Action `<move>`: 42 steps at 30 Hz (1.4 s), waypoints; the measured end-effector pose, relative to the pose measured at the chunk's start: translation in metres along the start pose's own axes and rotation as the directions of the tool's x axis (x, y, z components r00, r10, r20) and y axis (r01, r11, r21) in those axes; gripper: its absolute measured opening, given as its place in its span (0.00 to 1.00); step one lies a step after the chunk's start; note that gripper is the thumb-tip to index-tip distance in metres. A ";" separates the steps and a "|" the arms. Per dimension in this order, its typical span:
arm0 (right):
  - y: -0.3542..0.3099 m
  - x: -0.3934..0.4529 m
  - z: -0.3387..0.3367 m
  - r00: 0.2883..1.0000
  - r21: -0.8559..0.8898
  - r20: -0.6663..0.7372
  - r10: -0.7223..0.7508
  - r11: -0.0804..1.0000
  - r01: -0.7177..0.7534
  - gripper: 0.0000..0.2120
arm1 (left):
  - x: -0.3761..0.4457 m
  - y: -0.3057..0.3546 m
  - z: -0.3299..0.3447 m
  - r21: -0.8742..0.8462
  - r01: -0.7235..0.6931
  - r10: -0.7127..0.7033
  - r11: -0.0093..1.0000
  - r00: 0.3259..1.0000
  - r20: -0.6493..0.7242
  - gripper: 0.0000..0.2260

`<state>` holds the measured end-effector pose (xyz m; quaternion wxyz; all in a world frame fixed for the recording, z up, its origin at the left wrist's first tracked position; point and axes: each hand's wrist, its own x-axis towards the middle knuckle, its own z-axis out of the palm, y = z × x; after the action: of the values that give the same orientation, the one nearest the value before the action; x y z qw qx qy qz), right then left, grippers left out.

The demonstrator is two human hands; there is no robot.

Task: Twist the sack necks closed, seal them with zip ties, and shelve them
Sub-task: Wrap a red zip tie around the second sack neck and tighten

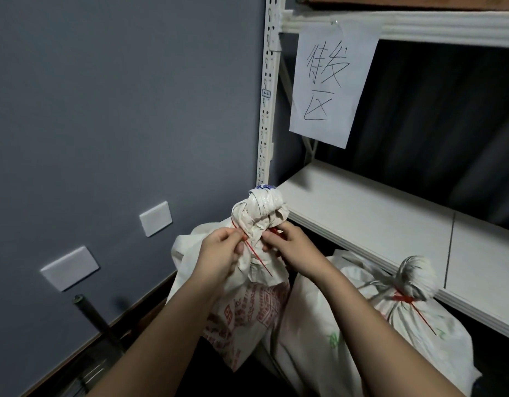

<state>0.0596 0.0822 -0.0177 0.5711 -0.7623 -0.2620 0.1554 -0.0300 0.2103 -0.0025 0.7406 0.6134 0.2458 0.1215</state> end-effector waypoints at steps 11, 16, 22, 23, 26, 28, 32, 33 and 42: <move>-0.007 0.001 0.015 0.948 -0.189 -0.314 -0.059 0.982 -0.002 0.07 | 0.002 0.000 -0.002 -0.017 -0.055 0.057 0.998 0.990 0.126 0.08; -0.004 0.001 0.016 0.967 0.265 -0.221 0.129 0.962 -0.067 0.08 | 0.007 -0.004 0.011 -0.077 -0.099 0.103 0.992 0.993 0.063 0.13; -0.001 -0.008 0.008 0.967 0.463 -0.207 0.148 0.885 -0.037 0.06 | 0.009 -0.010 0.023 -0.183 -0.144 0.156 0.973 0.986 0.051 0.06; -0.001 -0.008 0.007 0.966 0.437 -0.223 0.131 0.899 -0.021 0.06 | 0.009 -0.011 0.023 -0.188 -0.155 0.165 0.970 0.986 0.036 0.06; -0.002 -0.009 0.008 0.963 0.388 -0.239 0.122 0.921 -0.020 0.06 | 0.012 -0.011 0.022 -0.215 -0.168 0.174 0.962 0.985 0.009 0.07; -0.001 -0.009 0.008 0.963 0.430 -0.228 0.144 0.902 -0.034 0.05 | 0.011 -0.011 0.023 -0.196 -0.165 0.169 0.967 0.986 0.007 0.08; 0.004 -0.010 0.008 0.965 0.529 -0.207 0.162 0.848 -0.029 0.06 | 0.010 -0.010 0.023 -0.121 -0.192 0.196 0.974 0.980 0.027 0.14; 0.006 -0.011 0.010 0.963 0.535 -0.217 0.159 0.844 -0.019 0.07 | 0.010 -0.010 0.023 -0.103 -0.200 0.204 0.974 0.979 0.028 0.15; 0.013 -0.018 0.026 0.940 0.491 -0.327 0.096 0.867 0.082 0.08 | 0.009 -0.010 0.026 -0.100 -0.245 0.244 0.964 0.969 -0.024 0.06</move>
<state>0.0338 0.0893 -0.0388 0.7840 -0.6053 -0.1075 0.0855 -0.0102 0.1905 -0.0110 0.7489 0.5998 0.1659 0.2279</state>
